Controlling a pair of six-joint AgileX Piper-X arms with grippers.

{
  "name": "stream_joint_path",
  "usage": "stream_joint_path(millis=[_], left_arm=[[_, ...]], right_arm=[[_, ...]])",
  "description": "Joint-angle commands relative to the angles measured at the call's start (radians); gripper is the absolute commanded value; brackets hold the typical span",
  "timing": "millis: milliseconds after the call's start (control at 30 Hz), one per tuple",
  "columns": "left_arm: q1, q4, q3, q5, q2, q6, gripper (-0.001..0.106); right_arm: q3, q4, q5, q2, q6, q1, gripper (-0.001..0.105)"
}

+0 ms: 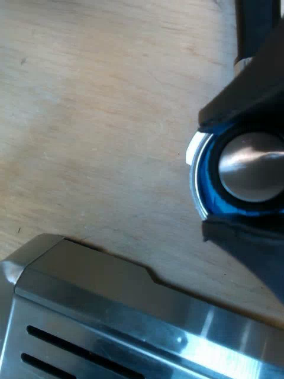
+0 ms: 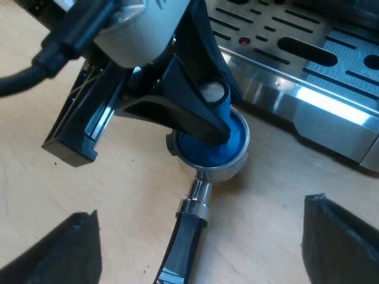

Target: Grind coffee beans and then tamp

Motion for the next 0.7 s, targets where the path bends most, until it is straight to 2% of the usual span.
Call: stream_joint_path(millis=[33, 500, 700], left_arm=[[-0.005, 0.108, 0.012, -0.008, -0.006, -0.004, 0.0], [-0.005, 0.104, -0.116, -0.008, -0.111, -0.004, 0.0], [-0.005, 0.104, -0.128, -0.027, -0.166, -0.004, 0.0]], right_arm=[[-0.002, -0.006, -0.001, -0.002, -0.012, -0.002, 0.07], [-0.002, -0.006, -0.001, -0.002, -0.012, -0.002, 0.07], [-0.002, -0.006, -0.001, -0.002, -0.012, -0.002, 0.07]])
